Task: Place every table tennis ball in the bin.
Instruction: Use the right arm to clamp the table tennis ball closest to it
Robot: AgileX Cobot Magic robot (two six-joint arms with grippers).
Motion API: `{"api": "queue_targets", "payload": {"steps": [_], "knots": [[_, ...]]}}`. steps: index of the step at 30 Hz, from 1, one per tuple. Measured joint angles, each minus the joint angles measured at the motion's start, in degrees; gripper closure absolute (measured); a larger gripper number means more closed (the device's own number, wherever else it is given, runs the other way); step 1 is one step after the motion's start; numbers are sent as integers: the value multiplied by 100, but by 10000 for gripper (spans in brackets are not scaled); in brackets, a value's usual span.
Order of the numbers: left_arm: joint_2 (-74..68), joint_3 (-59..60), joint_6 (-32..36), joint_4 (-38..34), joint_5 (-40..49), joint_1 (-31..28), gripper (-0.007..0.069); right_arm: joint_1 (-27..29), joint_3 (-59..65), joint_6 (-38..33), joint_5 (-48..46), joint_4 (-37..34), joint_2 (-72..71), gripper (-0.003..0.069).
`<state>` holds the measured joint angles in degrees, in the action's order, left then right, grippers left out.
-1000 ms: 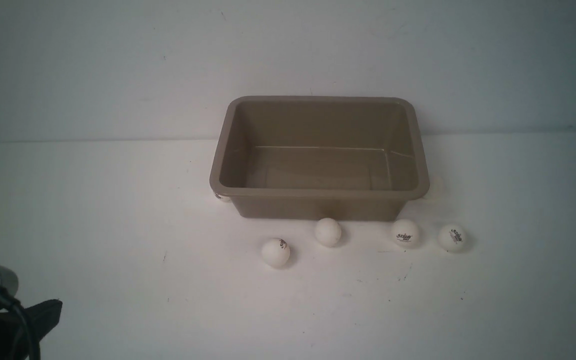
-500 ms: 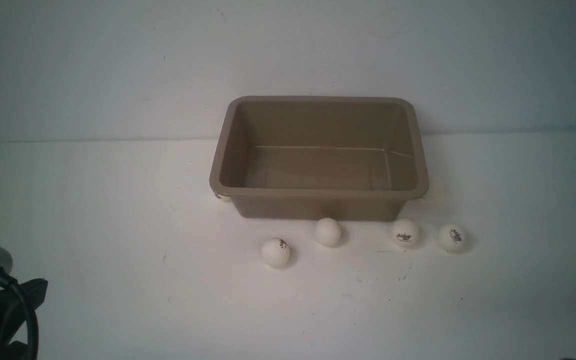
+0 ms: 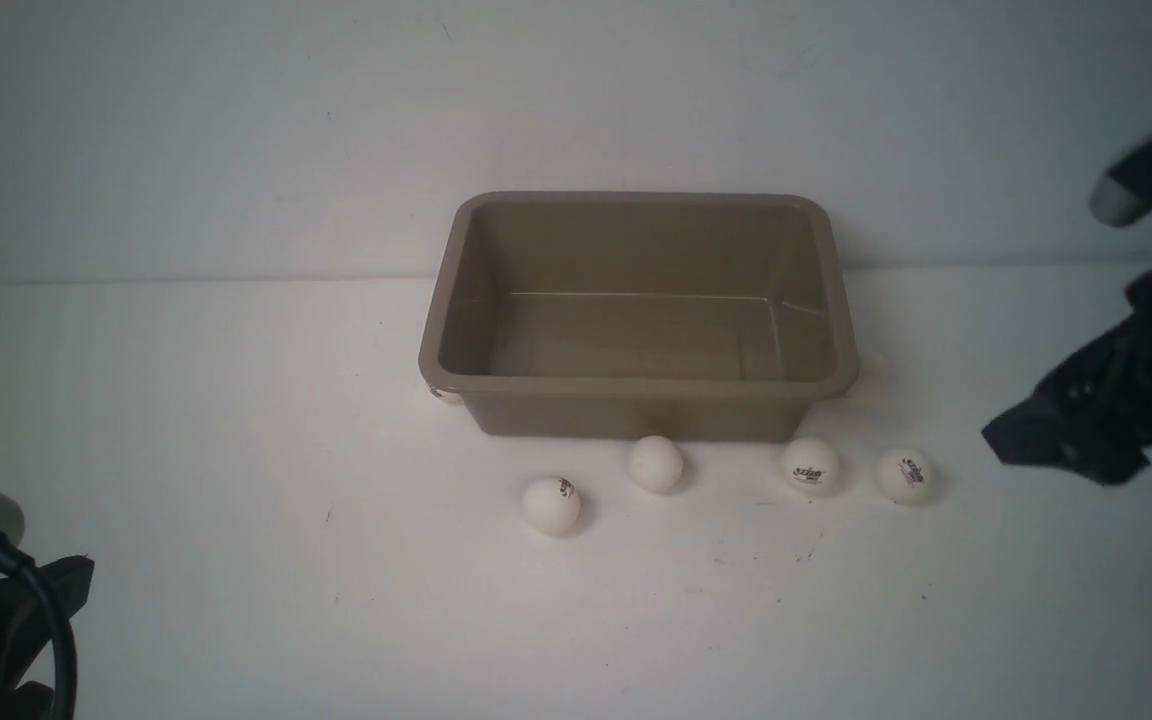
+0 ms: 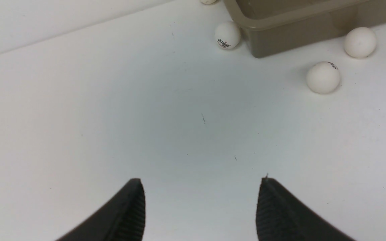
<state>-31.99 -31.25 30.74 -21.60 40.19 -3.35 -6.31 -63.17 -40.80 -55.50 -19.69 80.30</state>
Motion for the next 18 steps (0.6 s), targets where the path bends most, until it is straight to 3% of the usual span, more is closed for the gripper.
{"api": "queue_targets", "payload": {"steps": [7,18], "knots": [[0,0,0,0,0,0,220,0,-865,-14,-232,15,1419,76],[0,0,-6,0,0,0,220,0,-1232,-62,-14,109,2430,76]]}}
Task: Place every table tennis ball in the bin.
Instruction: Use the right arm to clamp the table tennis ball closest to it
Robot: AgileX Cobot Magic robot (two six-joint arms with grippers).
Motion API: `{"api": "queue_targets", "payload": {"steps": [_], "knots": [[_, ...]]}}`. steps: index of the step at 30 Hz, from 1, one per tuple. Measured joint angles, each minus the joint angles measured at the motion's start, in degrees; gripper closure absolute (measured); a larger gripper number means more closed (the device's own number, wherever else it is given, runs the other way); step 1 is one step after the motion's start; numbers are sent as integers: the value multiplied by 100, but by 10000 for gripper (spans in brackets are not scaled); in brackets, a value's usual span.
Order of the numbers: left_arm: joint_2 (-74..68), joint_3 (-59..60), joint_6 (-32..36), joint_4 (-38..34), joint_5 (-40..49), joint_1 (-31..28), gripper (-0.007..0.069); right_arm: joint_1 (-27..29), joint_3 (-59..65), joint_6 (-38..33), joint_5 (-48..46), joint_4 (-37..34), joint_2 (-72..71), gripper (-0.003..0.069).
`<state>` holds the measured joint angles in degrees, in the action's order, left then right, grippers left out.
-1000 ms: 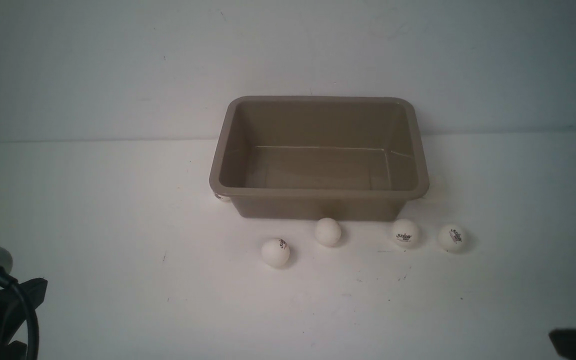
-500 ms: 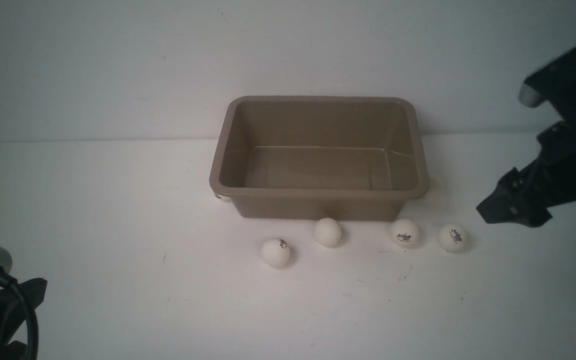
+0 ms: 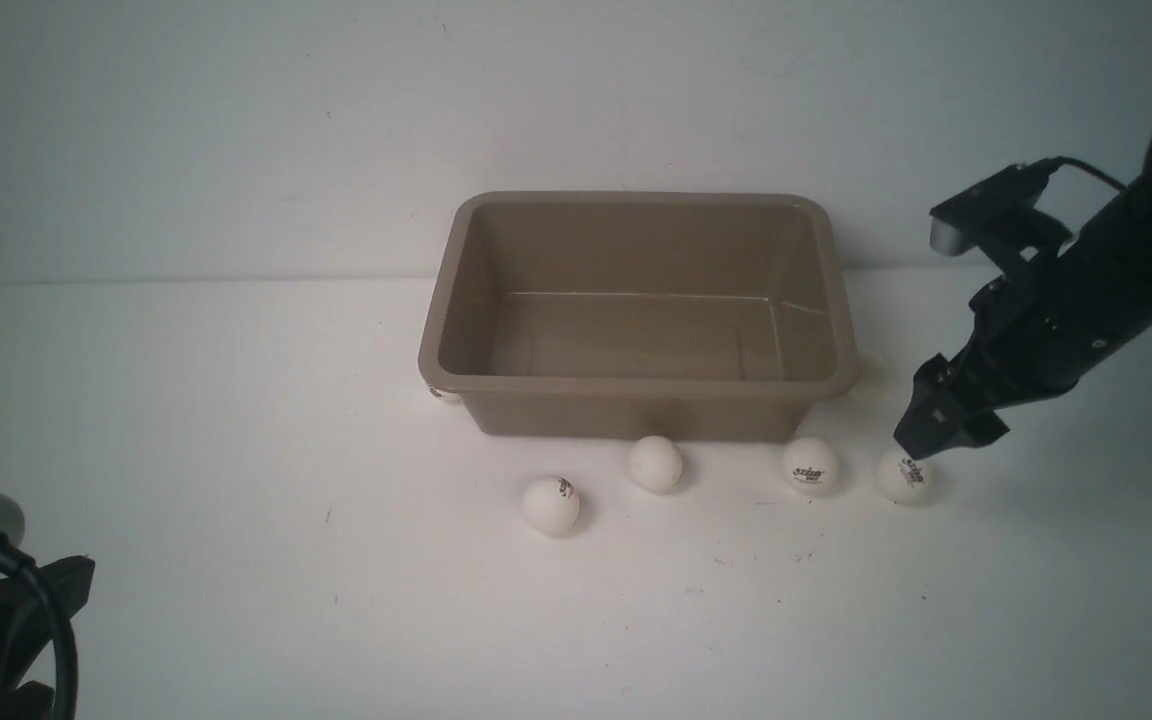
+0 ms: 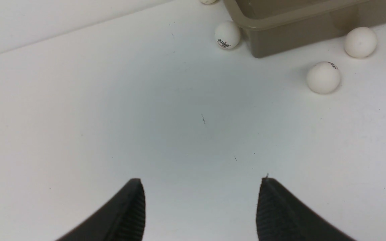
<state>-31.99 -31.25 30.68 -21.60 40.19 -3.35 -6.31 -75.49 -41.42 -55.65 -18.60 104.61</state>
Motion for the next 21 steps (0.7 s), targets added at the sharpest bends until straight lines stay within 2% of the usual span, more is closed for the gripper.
{"api": "queue_targets", "payload": {"steps": [21], "knots": [[0,0,0,0,0,0,220,0,-75,-21,537,-112,903,76]]}}
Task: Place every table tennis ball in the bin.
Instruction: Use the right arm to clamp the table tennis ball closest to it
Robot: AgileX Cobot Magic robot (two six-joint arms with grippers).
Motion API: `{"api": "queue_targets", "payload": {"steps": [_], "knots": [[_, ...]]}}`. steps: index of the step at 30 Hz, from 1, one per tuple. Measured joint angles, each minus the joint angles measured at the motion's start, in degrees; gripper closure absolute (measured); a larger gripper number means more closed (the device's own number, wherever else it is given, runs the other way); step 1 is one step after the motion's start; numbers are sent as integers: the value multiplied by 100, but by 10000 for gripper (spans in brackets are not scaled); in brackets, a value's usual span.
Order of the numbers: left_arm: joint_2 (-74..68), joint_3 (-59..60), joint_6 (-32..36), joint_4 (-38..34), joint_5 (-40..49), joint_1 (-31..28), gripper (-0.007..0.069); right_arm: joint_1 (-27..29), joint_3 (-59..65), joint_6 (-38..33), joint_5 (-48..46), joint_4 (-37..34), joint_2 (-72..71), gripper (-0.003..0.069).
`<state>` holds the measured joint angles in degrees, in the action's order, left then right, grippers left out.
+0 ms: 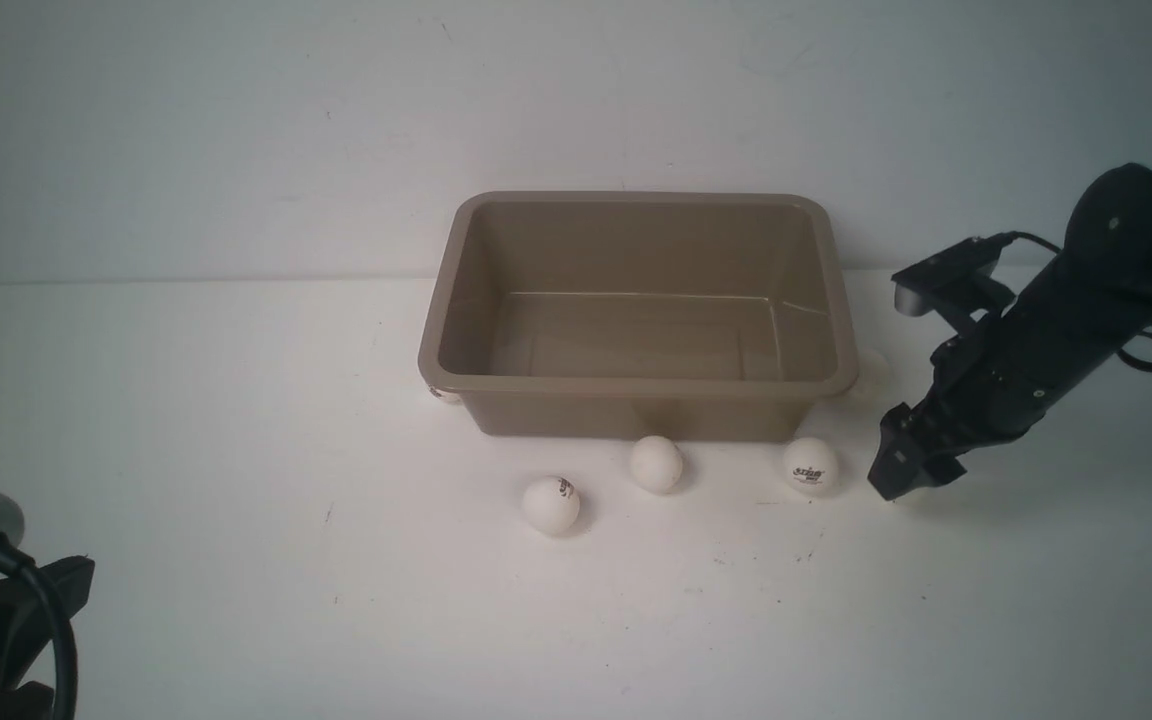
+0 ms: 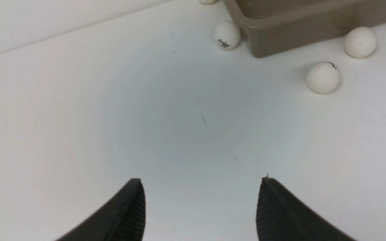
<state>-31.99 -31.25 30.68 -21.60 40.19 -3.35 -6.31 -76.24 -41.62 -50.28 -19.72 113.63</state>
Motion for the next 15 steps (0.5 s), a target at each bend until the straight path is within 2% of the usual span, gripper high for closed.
{"api": "queue_targets", "payload": {"steps": [4,15], "knots": [[0,0,0,0,0,0,220,0,0,0,99,-11,0,97],[0,0,0,0,0,0,220,0,0,0,61,-17,0,306]]}}
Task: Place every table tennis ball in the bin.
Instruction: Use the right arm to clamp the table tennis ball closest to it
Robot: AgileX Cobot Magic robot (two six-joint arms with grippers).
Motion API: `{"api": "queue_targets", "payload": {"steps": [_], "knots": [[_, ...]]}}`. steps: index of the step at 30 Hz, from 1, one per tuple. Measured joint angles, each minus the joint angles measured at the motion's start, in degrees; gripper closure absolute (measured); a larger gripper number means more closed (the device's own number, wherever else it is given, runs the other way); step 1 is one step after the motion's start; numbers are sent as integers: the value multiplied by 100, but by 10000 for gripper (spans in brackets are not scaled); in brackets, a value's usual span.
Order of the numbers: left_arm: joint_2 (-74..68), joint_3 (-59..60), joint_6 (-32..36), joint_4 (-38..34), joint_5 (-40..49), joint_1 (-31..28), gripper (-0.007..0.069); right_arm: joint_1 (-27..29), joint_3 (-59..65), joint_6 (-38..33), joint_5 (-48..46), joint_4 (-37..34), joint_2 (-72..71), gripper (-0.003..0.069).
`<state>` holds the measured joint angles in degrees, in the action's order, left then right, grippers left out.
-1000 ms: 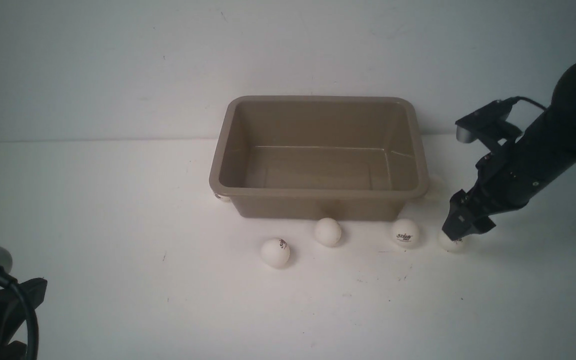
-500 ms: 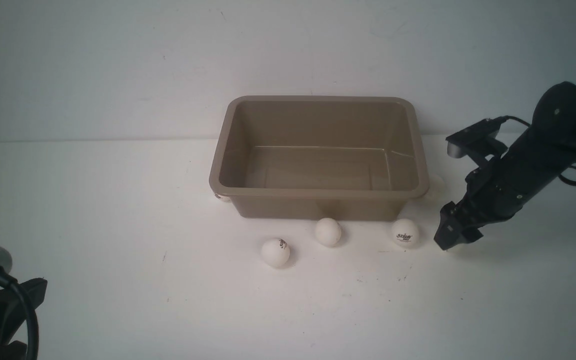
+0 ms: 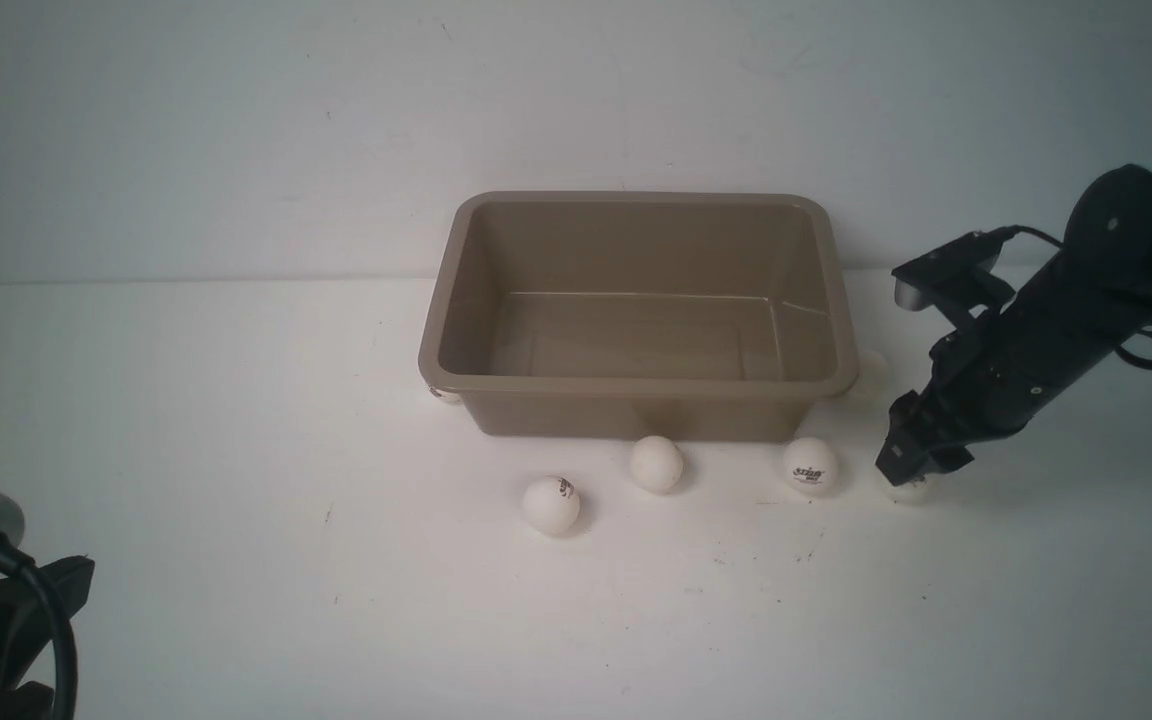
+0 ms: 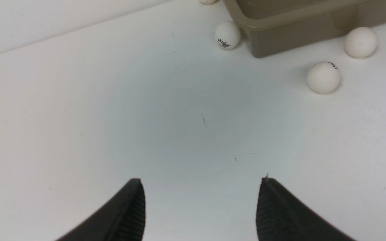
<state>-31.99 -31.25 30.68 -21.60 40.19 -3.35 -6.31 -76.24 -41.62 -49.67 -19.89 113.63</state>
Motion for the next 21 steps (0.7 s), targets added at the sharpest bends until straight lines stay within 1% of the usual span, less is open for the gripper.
{"api": "queue_targets", "payload": {"steps": [2,4,21], "knots": [[0,0,0,0,0,0,220,0,0,0,-76,0,0,340],[0,0,0,0,0,0,220,0,-7,0,-109,-1,0,356],[0,0,0,0,0,0,220,0,-26,0,-209,10,0,356]]}}
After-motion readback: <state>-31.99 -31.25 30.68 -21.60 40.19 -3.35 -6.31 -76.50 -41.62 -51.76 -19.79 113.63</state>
